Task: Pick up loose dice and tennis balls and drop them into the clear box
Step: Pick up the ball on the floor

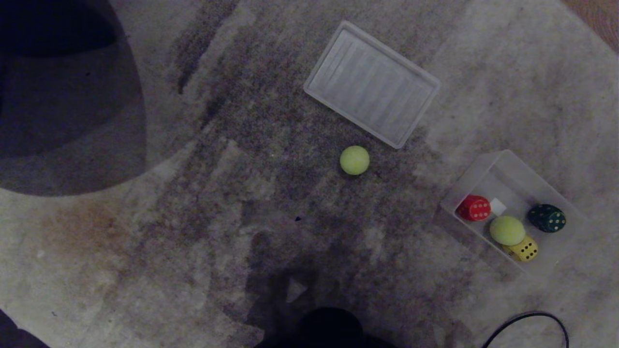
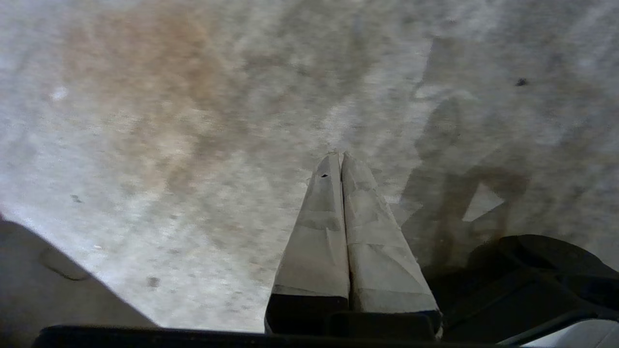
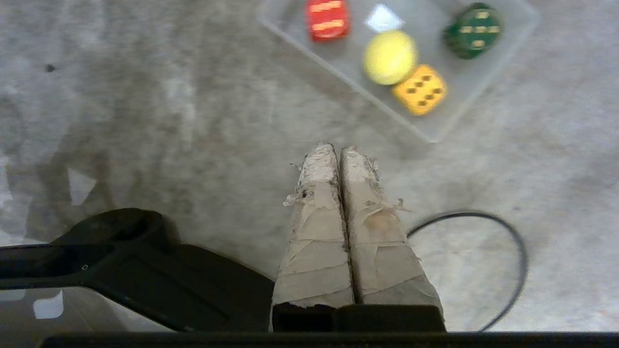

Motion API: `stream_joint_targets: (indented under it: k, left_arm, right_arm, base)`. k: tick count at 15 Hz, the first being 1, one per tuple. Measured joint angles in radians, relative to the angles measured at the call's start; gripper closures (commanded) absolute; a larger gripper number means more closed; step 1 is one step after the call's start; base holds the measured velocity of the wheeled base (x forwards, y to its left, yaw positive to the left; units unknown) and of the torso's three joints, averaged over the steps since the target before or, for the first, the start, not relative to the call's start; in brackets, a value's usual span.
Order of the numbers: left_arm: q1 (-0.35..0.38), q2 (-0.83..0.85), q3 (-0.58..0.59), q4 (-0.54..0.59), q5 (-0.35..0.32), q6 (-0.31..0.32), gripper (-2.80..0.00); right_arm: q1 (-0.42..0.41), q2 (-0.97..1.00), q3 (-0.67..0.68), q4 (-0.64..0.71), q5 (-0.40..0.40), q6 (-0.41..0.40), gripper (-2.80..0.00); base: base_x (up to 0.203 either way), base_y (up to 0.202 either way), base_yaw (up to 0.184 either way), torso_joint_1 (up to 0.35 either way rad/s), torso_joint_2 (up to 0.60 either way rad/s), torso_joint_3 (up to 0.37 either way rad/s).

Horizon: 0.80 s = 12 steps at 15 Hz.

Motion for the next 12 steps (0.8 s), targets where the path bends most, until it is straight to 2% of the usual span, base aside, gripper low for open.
stream_joint_targets:
  k: [10,12]
  left_arm:
    - [0.0,0.0,0.0,0.0,0.0,0.0,0.0]
    - [-0.001,0.0,0.0,0.0,0.0,0.0,0.0]
  right_arm:
    - [0.0,0.001,0.0,0.003,0.0,0.0,0.0]
    - [0.0,0.001,0.0,0.004,0.001,-0.001,0.0]
  base:
    - [0.0,0.008,0.001,0.0,0.0,0.0]
    - [0.003,-0.005,0.106,0.002,0.0,0.003]
